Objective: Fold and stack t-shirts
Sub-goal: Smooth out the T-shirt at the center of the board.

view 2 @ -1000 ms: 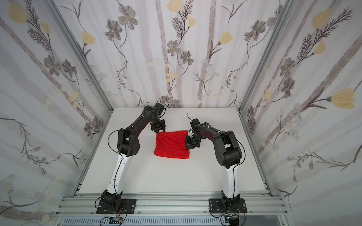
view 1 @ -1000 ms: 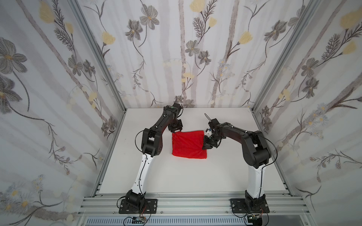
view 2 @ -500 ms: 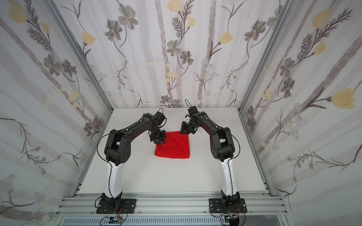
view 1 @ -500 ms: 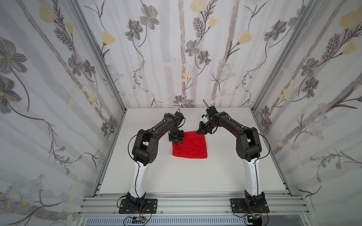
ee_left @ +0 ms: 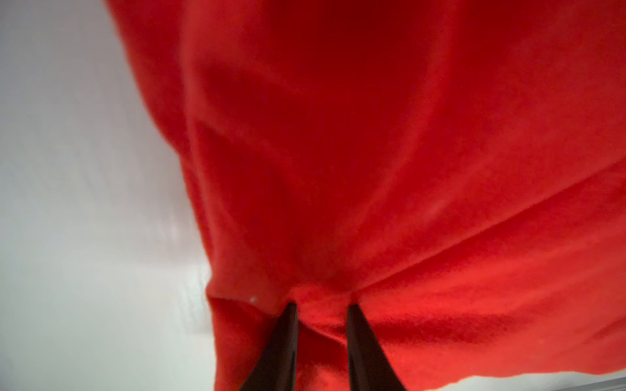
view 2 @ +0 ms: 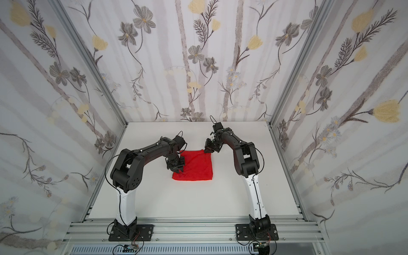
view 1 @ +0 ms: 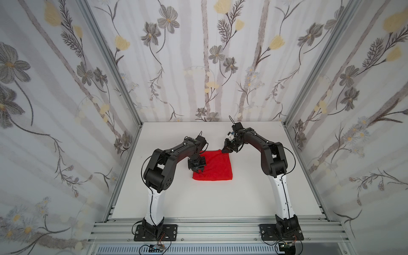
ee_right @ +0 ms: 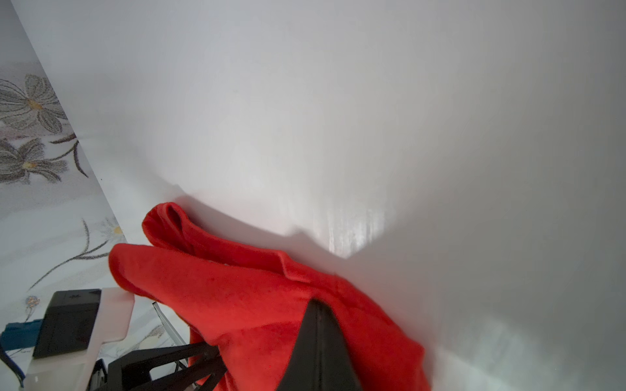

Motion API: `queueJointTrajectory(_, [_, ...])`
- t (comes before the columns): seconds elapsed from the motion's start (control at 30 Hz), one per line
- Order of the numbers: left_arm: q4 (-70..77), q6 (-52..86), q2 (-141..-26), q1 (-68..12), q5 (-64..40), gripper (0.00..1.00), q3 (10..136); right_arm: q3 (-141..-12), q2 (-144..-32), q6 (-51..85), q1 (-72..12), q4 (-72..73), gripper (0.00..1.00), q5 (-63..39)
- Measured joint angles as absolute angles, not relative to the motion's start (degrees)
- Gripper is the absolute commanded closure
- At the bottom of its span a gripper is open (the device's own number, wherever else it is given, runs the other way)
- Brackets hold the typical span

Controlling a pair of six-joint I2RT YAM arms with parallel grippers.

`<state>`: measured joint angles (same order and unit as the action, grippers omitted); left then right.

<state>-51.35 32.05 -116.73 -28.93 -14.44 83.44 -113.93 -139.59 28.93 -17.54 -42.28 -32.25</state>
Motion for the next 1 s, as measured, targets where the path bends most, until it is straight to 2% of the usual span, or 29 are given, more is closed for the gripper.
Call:
queueJointTrajectory(0.23, [-54.13,32.10,-110.96,-29.80,-13.15,0.61,82.46,-113.91,-139.81,28.84,-17.61,-42.30,1.00,-33.52])
queueJointTrajectory(0.43, [-57.69,30.61,-106.96,-30.44,-14.85,0.61,83.90,-113.80,-139.81,28.45,-17.63,-42.26,1.00,-33.47])
queueJointTrajectory(0.77, [-57.36,28.95,-114.06,-30.37,-17.52,0.66,74.91,-113.25,-139.13,28.25,-18.06,-42.13,1.00,-32.49])
queueJointTrajectory(1.0, [-58.98,28.97,-113.54,-29.78,-21.23,0.68,70.63,-112.42,-136.62,27.35,-18.04,-43.13,1.00,-30.89])
